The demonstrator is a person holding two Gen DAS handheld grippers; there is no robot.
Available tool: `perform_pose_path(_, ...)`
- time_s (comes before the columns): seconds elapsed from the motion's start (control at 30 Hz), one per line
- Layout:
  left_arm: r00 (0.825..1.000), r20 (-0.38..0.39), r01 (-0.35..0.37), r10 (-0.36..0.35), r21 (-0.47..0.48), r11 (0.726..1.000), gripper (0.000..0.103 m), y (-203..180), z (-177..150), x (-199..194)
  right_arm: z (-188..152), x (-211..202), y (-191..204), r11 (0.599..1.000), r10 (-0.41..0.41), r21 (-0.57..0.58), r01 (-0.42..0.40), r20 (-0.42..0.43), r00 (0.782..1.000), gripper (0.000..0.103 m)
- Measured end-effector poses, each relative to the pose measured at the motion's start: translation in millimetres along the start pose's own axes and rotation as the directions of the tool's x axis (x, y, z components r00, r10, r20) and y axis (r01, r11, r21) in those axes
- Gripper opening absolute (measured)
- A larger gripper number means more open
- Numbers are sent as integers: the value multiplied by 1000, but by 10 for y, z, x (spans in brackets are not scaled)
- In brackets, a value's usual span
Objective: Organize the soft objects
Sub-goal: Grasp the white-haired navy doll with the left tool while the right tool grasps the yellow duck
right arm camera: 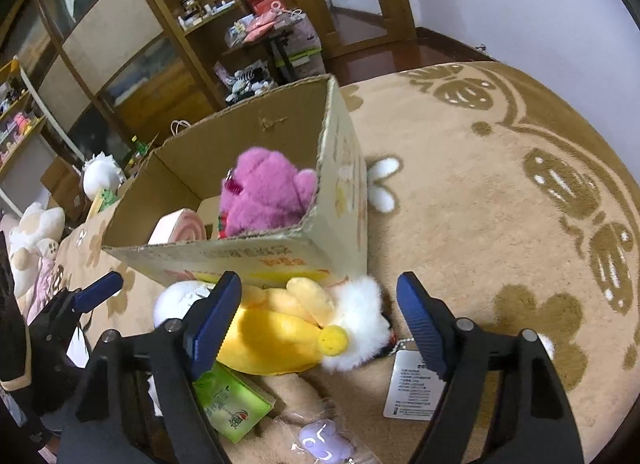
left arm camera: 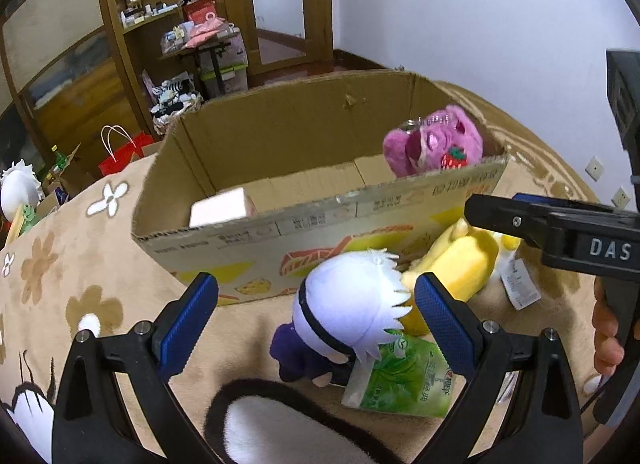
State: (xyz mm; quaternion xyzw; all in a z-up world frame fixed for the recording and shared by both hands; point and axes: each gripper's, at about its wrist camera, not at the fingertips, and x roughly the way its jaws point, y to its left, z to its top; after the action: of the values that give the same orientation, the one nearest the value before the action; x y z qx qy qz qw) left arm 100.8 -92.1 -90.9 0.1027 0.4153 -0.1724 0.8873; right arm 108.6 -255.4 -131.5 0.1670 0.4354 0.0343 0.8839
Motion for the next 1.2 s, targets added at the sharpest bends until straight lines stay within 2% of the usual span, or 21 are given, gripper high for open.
perform_pose_path(0.17,999,-29,-23,24,25,999,98,-37,-19,124,-33,88,8,1000,14,3,-14,-31,999,84)
perform_pose_path(0.37,997,-63,-32,33,8,999,98,5,-19,238,-61,182,-3,998,48,31,-46,-66,997,84)
perform_pose_path(0.47,997,-76,-26,26,-2,1000,98,22,-34,256,-65,214,-36,998,57,44,-54,-72,996,85)
perform_pose_path(0.63,993,-96,-63,64,6,998,98,43,-50,322,-54,199,-106,996,45,75,-41,-61,997,86)
perform_pose_path(0.77,993,-114,-30,25,-38,999,97,121,-46,348,-48,202,-121,996,48,79,-42,-70,996,86)
perform_pose_path(0.97,990,-135,26,-35,-70,997,77,185,-40,386,-64,226,-51,997,64,59,-59,-84,994,86)
perform_pose_path(1.07,987,-151,48,-59,-76,996,61,165,-48,410,-61,244,-72,996,67,72,-61,-88,994,86)
perform_pose_path(1.2,987,-151,39,-50,-75,996,60,146,-60,418,-66,234,-120,994,69,96,-60,-83,994,86)
